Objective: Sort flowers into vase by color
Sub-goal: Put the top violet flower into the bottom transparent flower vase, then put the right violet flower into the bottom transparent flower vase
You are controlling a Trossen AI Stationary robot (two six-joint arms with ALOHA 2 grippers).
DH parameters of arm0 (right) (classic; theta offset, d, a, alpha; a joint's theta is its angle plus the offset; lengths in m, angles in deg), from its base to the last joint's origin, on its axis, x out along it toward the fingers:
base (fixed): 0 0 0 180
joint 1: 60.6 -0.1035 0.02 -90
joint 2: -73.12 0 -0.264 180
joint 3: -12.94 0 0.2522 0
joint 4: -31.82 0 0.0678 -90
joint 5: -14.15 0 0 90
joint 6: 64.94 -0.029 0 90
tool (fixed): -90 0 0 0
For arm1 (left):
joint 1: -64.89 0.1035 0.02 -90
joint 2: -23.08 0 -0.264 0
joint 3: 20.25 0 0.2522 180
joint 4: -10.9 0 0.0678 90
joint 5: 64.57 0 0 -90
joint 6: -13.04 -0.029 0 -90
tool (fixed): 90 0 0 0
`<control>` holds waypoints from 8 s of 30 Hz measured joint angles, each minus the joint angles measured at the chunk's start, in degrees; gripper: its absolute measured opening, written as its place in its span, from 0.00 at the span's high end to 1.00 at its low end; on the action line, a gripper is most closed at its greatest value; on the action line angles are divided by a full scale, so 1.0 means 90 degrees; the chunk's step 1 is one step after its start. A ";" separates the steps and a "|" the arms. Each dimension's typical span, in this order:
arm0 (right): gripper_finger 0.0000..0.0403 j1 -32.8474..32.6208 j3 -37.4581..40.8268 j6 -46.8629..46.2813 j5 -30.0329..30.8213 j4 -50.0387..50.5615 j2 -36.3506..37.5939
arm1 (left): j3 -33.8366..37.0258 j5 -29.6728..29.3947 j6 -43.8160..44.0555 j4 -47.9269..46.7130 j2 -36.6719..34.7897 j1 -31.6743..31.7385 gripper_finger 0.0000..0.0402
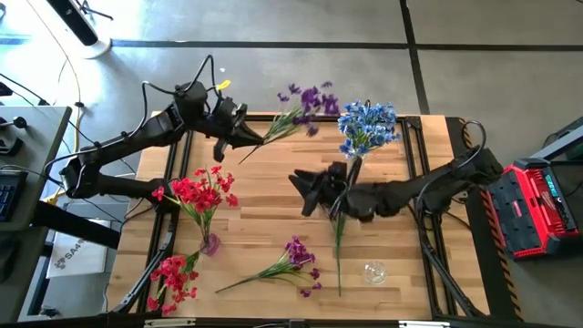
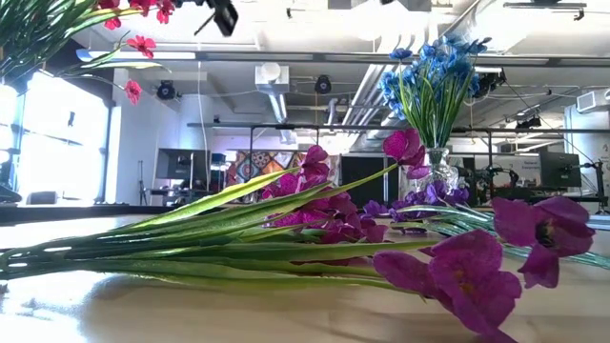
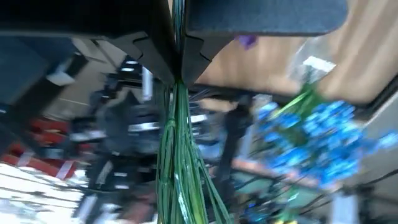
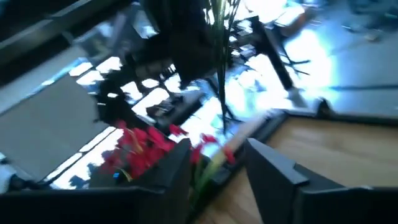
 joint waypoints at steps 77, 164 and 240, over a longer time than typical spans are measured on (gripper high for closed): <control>1.00 -0.2726 -0.0573 -0.4132 -0.1711 0.7627 0.1763 | -0.0005 -0.1674 0.0497 0.1594 0.0425 -0.2202 0.73; 0.59 -0.5339 -0.0571 -0.5129 0.1235 0.6975 0.1832 | -0.0005 -0.3590 -0.0630 0.1192 0.0427 -0.2399 0.73; 0.59 -0.0031 -0.0571 -0.5938 -0.4572 0.8605 -0.1312 | -0.0005 -0.2359 -0.2134 -0.0169 0.0423 -0.0852 0.73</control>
